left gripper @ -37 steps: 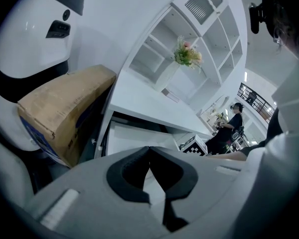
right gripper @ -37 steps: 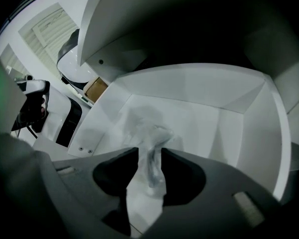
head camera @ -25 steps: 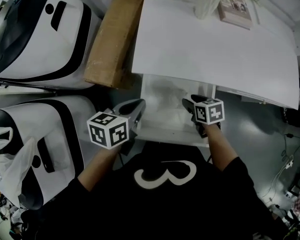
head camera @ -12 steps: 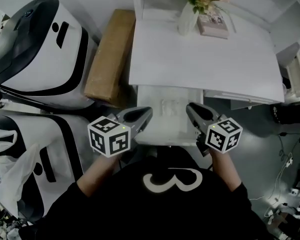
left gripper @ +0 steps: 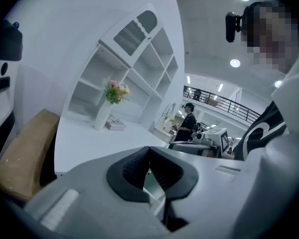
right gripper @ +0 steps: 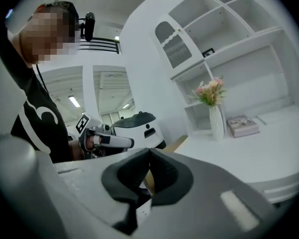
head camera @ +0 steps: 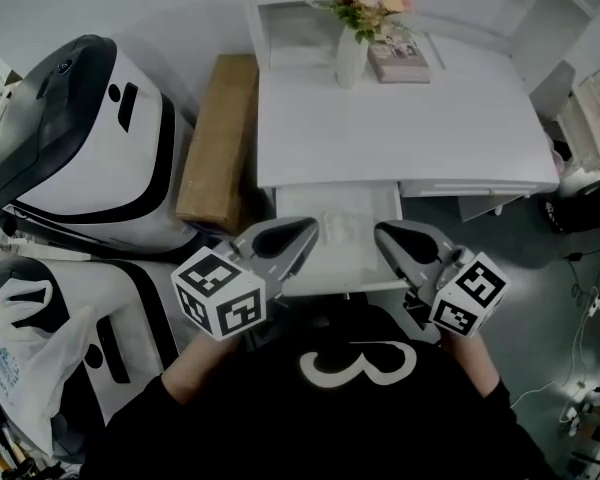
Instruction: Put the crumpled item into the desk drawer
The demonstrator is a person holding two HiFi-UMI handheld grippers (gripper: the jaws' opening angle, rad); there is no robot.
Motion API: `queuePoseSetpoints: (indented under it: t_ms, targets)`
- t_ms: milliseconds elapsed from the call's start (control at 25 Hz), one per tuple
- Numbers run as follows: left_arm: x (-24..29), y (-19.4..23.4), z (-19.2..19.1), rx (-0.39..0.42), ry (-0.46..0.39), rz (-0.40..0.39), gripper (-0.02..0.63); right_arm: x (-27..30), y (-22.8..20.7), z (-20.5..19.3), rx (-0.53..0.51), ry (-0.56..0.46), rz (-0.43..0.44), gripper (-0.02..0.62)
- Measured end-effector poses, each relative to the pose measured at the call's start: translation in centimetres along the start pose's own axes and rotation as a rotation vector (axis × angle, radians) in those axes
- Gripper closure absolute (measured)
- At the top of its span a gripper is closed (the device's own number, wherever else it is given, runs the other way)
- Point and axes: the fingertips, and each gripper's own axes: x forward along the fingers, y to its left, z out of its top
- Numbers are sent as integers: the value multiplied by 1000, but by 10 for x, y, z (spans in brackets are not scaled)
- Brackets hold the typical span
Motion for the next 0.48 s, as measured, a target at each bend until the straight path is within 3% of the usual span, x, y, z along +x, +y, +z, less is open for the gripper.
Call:
queuePoseSetpoints:
  t_ms: [360,480]
  targets:
    - [-10,-40,20,87,-66,-66,598,-18,26,25,-49,-89,25,592]
    - [-15,-45,21,74,-80,-82,598,-19,33,23,-52,-98,26,592]
